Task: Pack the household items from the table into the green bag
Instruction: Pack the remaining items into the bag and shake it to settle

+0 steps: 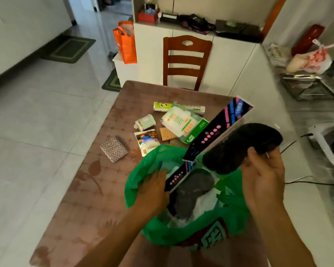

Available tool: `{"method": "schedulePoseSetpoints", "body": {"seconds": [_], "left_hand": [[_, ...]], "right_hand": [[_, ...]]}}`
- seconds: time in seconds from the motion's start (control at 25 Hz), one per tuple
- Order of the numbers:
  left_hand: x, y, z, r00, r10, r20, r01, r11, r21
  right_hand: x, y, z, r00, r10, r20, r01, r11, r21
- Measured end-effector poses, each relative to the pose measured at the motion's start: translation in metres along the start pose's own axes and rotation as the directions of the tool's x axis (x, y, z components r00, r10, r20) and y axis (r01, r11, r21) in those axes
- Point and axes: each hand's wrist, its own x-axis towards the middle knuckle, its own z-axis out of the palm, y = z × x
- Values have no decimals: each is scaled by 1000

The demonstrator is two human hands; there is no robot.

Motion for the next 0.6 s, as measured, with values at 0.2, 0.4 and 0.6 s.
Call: {"method": "schedulePoseSetpoints", "body": {"seconds": [0.2, 0.4, 0.6], "left_hand": [[-14, -5, -16, 987, 17, -157, -29, 997, -74], [-20, -20, -48, 944, 135, -302, -212, 948, -239], [1, -20, -79, 853, 258, -453, -371, 911, -180]], "right_hand": [[-2, 61, -16, 857, 512, 61, -267, 542, -797], [0, 114, -15, 874, 474, 106, 226, -204, -953], [18, 98, 41, 973, 52, 225, 218, 123, -968]]}}
